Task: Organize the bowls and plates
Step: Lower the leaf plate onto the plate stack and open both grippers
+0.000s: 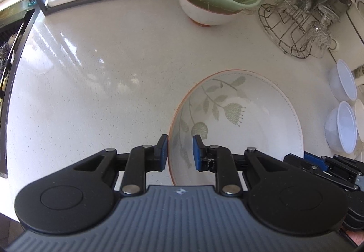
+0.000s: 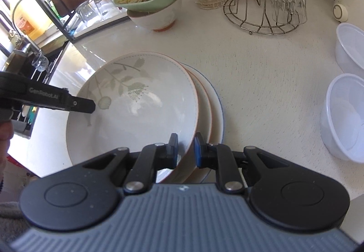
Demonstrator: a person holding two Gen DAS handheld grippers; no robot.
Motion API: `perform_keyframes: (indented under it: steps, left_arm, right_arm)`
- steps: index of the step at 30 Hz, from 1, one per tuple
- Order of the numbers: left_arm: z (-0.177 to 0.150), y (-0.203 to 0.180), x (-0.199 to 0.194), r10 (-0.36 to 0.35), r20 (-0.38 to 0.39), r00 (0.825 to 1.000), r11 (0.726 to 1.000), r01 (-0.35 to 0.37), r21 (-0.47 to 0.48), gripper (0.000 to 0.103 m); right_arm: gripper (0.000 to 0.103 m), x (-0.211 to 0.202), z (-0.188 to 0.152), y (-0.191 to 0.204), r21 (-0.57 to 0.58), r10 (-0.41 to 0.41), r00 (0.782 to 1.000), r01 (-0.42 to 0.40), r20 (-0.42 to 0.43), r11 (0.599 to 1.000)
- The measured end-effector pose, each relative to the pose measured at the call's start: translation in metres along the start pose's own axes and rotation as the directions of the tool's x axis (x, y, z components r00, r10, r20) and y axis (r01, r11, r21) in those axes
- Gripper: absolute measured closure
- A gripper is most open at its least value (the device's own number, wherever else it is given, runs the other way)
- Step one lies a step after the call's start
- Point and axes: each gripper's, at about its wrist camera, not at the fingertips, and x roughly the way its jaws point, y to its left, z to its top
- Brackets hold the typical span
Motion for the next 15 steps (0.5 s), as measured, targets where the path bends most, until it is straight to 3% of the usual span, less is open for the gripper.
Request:
perform_keyframes:
  steps: [7,11,15]
  left_arm:
    - [-0.002,-0.007,0.005,0.013,0.018,1.0,1.0,-0.013,-0.004,0.078]
    - [-0.006,-0.013,0.006,0.024,0.042,0.999,1.0,-0.024,-0.005,0.078]
    - [-0.008,-0.016,0.006,0.025,0.058,0.998,1.0,-0.024,-0.017,0.078]
  right_arm:
    - [0.083,-0.009,0.001,-0.002,-0.032,-0.008,1.0,0.009,0.018,0.999]
    - [0.082,-0.014,-0.001,0.005,-0.102,-0.075,0.997,0.077,0.024,0.992]
    - [0.083,-0.012,0.001,-0.004,-0.077,-0.066,0.998,0.066,0.009,0.995]
